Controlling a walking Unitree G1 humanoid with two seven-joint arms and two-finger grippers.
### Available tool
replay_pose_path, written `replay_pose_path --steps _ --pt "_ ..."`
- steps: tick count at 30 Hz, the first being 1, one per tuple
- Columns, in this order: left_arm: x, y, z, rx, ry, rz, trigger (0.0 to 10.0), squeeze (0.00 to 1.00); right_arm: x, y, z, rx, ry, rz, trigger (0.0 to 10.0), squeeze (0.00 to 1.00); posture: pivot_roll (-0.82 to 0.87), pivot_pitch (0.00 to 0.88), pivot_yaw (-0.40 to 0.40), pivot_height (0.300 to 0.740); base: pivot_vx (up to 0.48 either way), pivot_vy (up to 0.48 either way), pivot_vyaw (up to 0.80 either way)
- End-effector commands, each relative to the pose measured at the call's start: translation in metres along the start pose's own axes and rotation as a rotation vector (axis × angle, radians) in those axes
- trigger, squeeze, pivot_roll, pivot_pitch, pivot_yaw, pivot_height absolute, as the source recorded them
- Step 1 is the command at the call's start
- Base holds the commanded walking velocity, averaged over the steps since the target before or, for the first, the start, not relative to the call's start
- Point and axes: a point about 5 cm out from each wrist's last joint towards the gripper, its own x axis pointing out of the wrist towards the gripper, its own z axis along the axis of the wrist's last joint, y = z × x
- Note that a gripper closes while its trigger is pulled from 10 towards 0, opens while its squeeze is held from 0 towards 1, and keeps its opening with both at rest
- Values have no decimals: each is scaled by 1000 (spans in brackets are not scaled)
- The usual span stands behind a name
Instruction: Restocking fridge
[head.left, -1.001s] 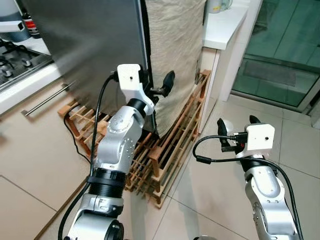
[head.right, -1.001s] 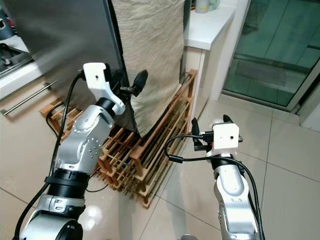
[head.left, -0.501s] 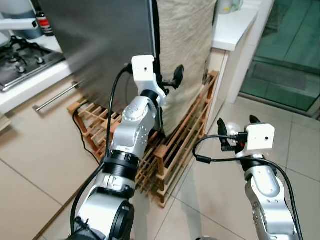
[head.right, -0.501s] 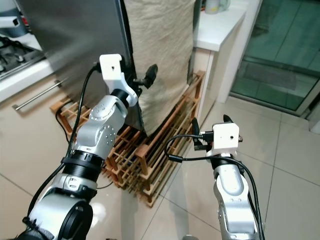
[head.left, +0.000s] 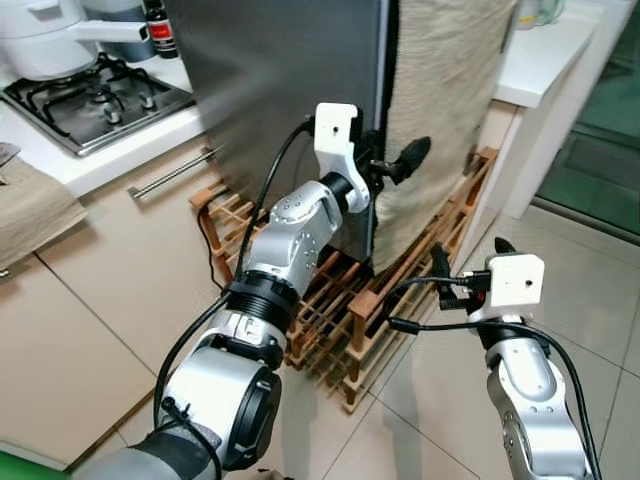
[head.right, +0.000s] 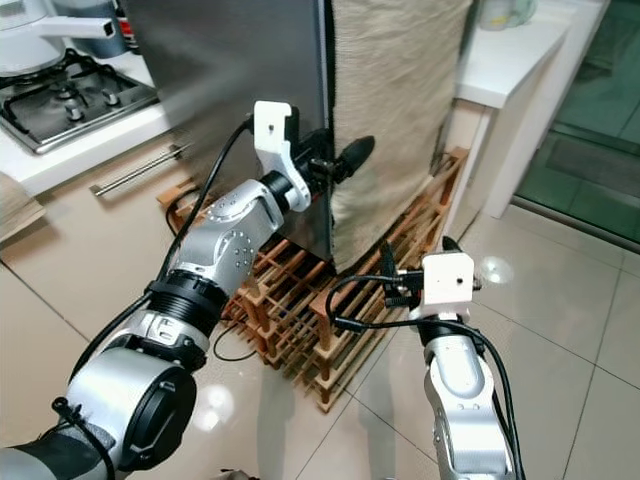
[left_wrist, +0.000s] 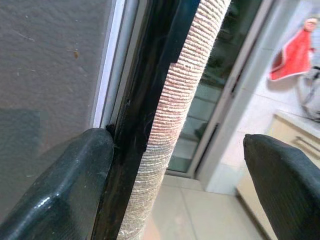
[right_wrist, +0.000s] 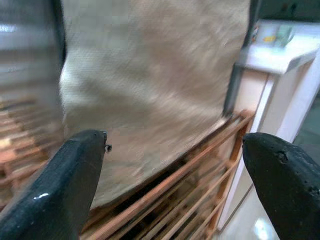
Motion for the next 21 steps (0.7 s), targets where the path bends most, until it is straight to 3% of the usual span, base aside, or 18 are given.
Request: replay_pose_path --steps 1,3,5,13,15,16,18,20,21 --pt "57 -154 -11 -160 -12 -516 10000 0 -2 4 1 1 -7 2 10000 0 -236 0 128 740 0 0 0" --pt "57 -174 -9 -214 -27 -613 10000 0 -3 4 0 5 1 -5 10000 0 -256 0 136 740 0 0 0" --pt "56 -184 -6 -239 -40 -668 10000 0 -4 3 -1 4 2 -7 10000 0 -256 0 136 740 0 0 0" --pt "54 -189 13 -326 -101 -747 10000 0 -5 1 -3 -1 13 -7 10000 0 -245 0 124 740 0 0 0" --pt "51 -182 21 -311 -124 -747 10000 0 -3 2 -1 -3 5 0 10000 0 -245 0 129 740 0 0 0" --pt "46 -167 30 -306 -148 -715 10000 0 -2 3 0 -1 -2 -1 10000 0 -241 0 130 740 0 0 0" --pt "43 -159 34 -306 -158 -696 10000 0 -2 3 1 1 -4 -3 10000 0 -234 0 129 740 0 0 0" --pt "34 -137 43 -273 -177 -643 10000 0 -1 4 1 8 -4 -5 10000 0 -224 0 130 740 0 0 0" --pt "25 -120 48 -218 -193 -591 10000 0 -1 5 1 11 -5 -6 10000 0 -218 0 130 740 0 0 0"
